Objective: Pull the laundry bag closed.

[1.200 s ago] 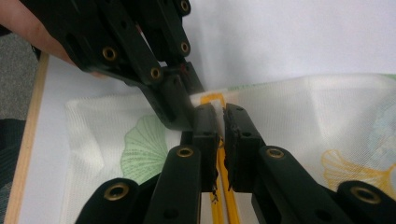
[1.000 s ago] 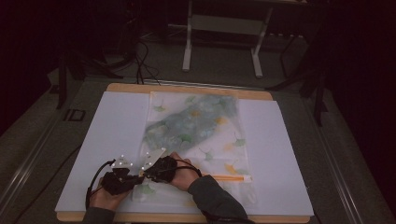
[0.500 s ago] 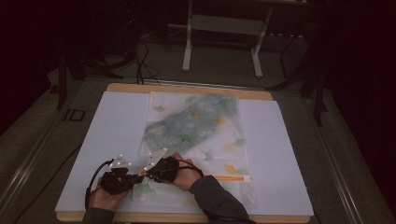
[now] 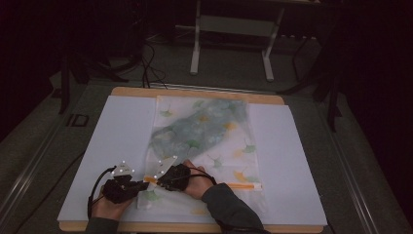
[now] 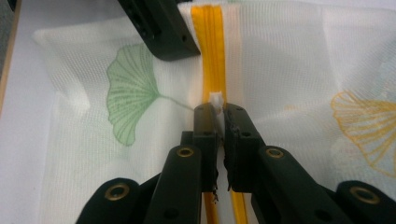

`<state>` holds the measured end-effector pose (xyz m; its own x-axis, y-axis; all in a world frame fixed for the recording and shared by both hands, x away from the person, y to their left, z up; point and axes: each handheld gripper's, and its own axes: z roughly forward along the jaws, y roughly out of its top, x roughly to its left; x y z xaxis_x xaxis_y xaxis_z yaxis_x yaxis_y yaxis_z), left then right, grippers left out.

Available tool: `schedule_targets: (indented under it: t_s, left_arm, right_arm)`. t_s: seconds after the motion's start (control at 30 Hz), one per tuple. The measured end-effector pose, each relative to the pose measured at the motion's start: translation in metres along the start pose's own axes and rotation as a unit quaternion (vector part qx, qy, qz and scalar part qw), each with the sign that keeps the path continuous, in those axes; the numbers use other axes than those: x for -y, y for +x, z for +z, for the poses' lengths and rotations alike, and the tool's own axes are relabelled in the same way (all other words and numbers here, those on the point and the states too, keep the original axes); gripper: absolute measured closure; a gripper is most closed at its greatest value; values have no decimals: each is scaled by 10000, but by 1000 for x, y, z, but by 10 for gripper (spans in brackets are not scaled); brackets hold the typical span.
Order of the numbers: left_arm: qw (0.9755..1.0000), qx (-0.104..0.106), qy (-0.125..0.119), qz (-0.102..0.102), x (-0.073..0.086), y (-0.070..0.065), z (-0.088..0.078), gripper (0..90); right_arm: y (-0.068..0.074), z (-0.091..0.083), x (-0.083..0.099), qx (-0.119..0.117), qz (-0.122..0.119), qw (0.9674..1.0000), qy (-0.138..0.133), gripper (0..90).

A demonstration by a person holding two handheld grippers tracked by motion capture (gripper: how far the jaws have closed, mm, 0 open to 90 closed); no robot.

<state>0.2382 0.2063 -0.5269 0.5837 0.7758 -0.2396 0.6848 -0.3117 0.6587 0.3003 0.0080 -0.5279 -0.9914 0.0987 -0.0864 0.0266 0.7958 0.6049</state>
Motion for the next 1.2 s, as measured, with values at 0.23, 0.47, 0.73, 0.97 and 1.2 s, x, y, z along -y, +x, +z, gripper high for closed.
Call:
schedule_targets:
  t_s: [0.23,0.47,0.73,0.97,1.2]
  left_arm:
    - [10000,-60,-11,33,0,0,-2,874]
    - [10000,-64,-50,20,0,0,-3,874]
    - [9999,-127,-68,52,1,-1,-5,874]
    - [9998,-151,-59,69,1,-1,-5,874]
    - [9999,-144,-62,57,1,0,-5,874]
  right_arm:
    - [2,-4,1,72,-64,9998,148,845]
    - [2,-9,4,151,-77,9994,298,845]
    - [1,-13,7,207,-128,9987,438,845]
    - [-1,-18,11,268,-120,9977,604,846]
    - [-3,-22,14,273,-116,9968,737,845]
